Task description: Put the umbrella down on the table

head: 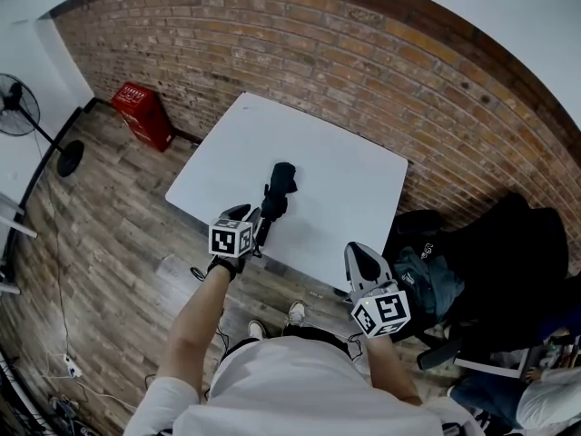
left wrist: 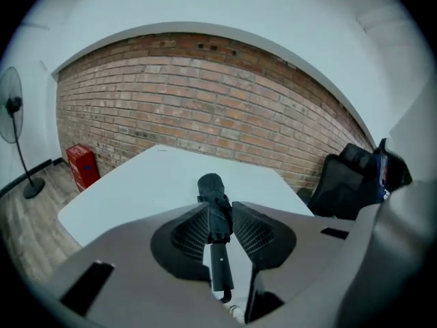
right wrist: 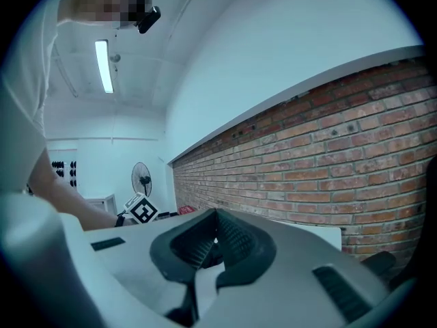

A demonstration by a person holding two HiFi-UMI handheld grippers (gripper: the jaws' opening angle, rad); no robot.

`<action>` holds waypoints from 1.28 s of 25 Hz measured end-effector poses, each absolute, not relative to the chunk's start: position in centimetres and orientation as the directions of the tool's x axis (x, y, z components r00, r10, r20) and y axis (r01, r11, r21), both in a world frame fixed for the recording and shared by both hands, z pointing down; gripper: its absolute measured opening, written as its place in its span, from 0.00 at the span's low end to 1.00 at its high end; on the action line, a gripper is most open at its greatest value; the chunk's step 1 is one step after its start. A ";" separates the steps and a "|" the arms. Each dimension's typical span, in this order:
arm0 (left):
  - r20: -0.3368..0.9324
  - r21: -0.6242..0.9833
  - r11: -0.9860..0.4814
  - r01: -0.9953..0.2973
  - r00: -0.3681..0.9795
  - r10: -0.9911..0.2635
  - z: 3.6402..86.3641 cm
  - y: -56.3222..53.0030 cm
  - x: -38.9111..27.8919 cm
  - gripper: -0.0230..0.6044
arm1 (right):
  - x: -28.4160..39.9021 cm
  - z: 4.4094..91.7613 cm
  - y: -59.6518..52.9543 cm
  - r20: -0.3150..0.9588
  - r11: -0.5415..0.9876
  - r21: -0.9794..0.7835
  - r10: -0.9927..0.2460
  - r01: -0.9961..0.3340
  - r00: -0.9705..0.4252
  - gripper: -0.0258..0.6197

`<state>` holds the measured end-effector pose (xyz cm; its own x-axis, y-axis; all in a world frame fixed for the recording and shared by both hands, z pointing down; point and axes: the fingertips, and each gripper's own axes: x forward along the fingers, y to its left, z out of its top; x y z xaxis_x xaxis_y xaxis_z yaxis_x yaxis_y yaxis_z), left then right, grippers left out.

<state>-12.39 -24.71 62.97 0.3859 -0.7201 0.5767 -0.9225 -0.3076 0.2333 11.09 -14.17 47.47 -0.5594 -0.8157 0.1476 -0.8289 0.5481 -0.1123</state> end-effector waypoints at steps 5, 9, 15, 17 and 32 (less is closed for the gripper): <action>0.497 0.213 -0.308 -0.927 0.374 -0.783 58.7 -23.8 -14.4 0.13 | 9.3 46.7 -13.7 0.136 0.565 -0.098 -0.808 -0.819 -0.573 0.07; 0.411 0.151 -0.302 -0.941 0.337 -0.847 54.3 -22.9 -16.4 0.10 | 8.7 45.8 -13.8 0.118 0.570 -0.084 -0.809 -0.817 -0.576 0.07; 0.227 0.028 -0.307 -0.951 0.305 -0.925 45.4 -21.2 -18.7 0.09 | 9.3 44.1 -14.2 0.087 0.559 -0.093 -0.820 -0.824 -0.566 0.07; 0.164 -0.006 -0.299 -0.954 0.294 -0.942 42.6 -20.2 -19.4 0.09 | 9.9 43.5 -14.5 0.071 0.549 -0.095 -0.828 -0.830 -0.556 0.07; 0.044 -0.083 -0.155 -0.984 0.152 -0.987 40.1 -10.8 -25.7 0.09 | 15.0 41.3 -16.4 0.022 0.464 -0.072 -0.884 -0.883 -0.467 0.07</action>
<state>-25.67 -10.76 40.11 0.1517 -0.9874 0.0441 -0.9845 -0.1549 -0.0827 14.96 -16.40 41.33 -0.4667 -0.8842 0.0217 -0.8828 0.4642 -0.0720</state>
